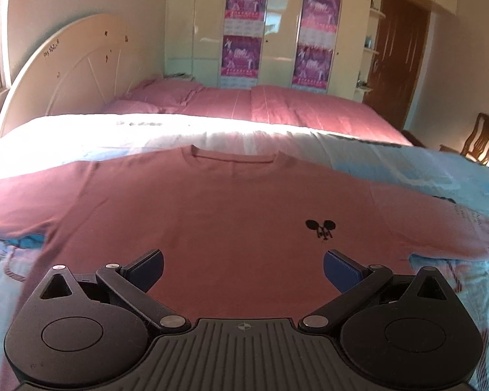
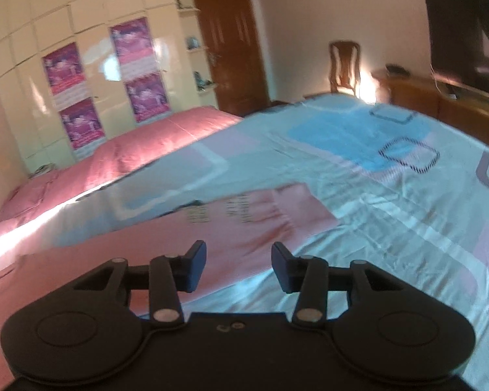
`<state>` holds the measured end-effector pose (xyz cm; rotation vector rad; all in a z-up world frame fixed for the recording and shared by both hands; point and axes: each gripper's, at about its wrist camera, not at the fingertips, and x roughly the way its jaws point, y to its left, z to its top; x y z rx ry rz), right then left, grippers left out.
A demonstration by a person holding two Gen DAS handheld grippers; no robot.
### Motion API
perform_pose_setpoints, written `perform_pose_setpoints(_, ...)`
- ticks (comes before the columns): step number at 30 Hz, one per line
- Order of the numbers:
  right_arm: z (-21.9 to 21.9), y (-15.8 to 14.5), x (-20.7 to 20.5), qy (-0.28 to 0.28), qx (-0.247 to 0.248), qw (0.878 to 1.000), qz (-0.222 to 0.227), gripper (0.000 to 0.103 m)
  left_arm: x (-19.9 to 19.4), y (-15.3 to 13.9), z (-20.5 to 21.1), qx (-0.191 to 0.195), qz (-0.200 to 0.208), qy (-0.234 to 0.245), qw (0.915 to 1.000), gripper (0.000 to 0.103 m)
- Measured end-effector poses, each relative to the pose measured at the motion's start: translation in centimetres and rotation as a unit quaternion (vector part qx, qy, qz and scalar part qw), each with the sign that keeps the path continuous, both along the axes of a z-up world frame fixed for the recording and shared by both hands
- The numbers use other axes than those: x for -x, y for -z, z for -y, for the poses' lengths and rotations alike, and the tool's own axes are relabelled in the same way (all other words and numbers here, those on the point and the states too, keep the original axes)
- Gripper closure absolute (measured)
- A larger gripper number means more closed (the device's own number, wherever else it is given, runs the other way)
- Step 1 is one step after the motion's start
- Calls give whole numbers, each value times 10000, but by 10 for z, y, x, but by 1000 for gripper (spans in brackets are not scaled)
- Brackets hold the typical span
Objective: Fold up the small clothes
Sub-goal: 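Grasp the sweatshirt sleeve cuff with the right gripper and lift it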
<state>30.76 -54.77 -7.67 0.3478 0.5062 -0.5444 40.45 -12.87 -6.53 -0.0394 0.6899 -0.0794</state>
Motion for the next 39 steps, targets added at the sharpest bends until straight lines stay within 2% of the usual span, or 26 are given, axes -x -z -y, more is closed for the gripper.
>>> perform_pose_setpoints(6, 69, 37, -17, 305, -614, 9976, -24, 59, -18, 7, 47, -255, -158, 84, 9995, 0)
perform_pose_setpoints(10, 108, 62, -22, 515, -1312, 9899, 134, 59, -26, 8, 69, -333, -197, 149, 9991, 0)
perform_pose_setpoints(13, 126, 79, -21, 589, -1869, 9800, 355, 60, -33, 8, 79, -343, -246, 151, 9990, 0)
perform_pose_setpoints(16, 131, 85, -21, 495, -2048, 9757, 608, 65, -38, 6, 83, -365, -234, 141, 9990, 0)
perform_pose_setpoints(17, 132, 87, -22, 473, -2051, 9756, 628, 68, -39, 4, 85, -374, -217, 132, 9990, 0)
perform_pose_setpoints(21, 139, 91, -31, 405, -2021, 9767, 596, 96, -41, -4, 79, -411, -139, 74, 9990, 0)
perform_pose_setpoints(24, 131, 75, -33, 327, -1494, 9865, 593, 96, -46, -7, 69, -478, -120, 0, 9988, 0)
perform_pose_setpoints(25, 130, 75, -38, 363, -1314, 9900, 355, 96, -49, -5, 64, -515, -161, -34, 9985, 0)
perform_pose_setpoints(26, 132, 80, -45, 431, -1338, 9900, 75, 97, -52, -4, 59, -547, -213, -76, 9982, 0)
perform_pose_setpoints(28, 133, 79, -51, 504, -1396, 9889, 13, 96, -56, -1, 47, -551, -317, -126, 9979, 0)
perform_pose_setpoints(31, 119, 64, -59, 404, -1111, 9930, 58, 96, -60, 5, 24, -512, -396, -205, 9977, 0)
perform_pose_setpoints(35, 92, 45, -77, 159, -819, 9965, 88, 96, -67, 17, -11, -489, -449, -563, 9962, 0)
perform_pose_setpoints(39, 49, 25, -97, -291, -462, 9985, 101, 96, -75, 31, -46, -380, -540, -553, 9963, 0)
